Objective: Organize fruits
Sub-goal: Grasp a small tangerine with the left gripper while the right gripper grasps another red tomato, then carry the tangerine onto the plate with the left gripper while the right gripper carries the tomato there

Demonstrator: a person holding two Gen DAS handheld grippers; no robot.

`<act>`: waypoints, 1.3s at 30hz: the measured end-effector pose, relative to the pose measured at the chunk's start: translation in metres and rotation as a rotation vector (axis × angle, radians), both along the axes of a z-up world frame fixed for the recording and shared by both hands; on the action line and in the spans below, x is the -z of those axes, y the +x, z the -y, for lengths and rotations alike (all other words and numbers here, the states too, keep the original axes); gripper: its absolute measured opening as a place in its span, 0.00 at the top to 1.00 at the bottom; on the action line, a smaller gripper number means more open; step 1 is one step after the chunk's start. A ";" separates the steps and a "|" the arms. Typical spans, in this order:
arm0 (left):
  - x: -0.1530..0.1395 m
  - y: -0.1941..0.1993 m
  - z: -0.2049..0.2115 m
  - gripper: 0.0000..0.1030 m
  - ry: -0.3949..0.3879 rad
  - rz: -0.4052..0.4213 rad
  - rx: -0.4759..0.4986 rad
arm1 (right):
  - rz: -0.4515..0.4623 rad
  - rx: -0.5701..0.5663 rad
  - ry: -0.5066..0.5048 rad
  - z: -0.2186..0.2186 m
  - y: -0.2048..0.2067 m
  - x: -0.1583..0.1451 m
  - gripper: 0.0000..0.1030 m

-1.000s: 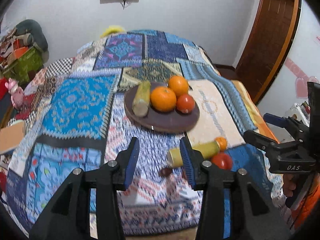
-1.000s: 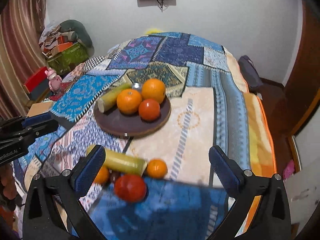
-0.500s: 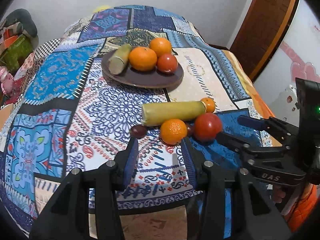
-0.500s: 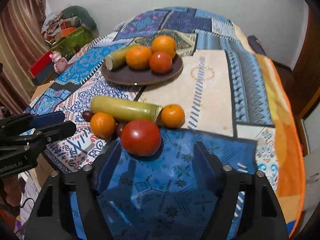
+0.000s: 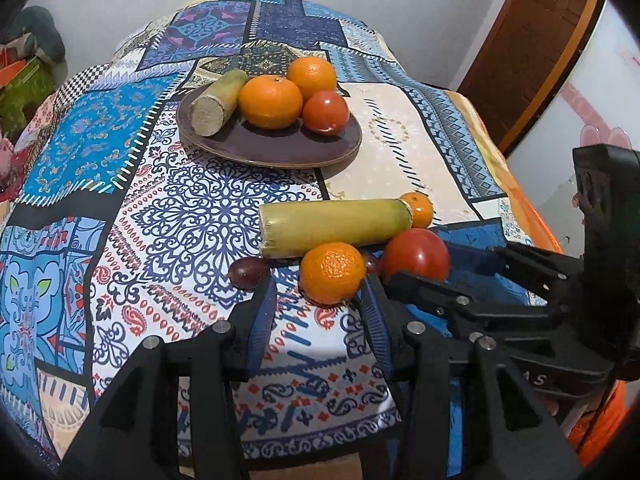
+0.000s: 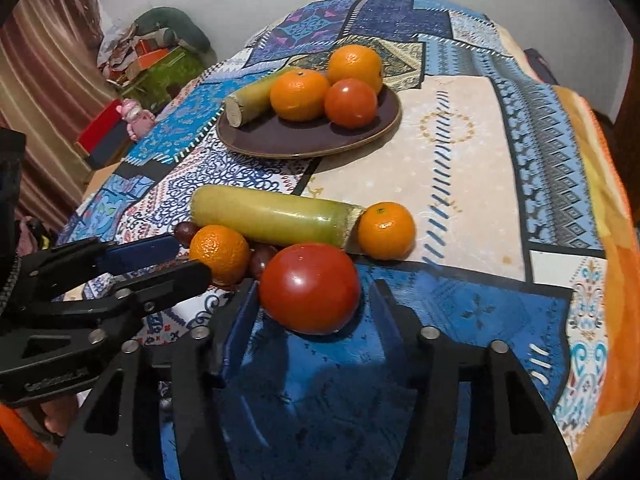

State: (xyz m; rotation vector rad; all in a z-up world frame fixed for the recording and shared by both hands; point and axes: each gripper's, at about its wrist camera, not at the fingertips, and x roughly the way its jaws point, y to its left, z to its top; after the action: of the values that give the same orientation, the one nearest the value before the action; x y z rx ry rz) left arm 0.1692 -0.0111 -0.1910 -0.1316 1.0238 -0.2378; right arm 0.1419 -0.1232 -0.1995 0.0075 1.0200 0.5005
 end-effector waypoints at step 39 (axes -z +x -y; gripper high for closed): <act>-0.049 0.034 -0.038 0.64 0.005 0.142 -0.093 | 0.124 0.054 -0.033 0.001 0.040 -0.042 0.54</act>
State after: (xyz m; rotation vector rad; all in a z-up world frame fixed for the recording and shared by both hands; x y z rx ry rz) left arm 0.2029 0.0274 -0.1421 -0.1555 0.8750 -0.1579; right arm 0.1817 -0.1246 -0.1572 -0.0246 0.9044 0.4293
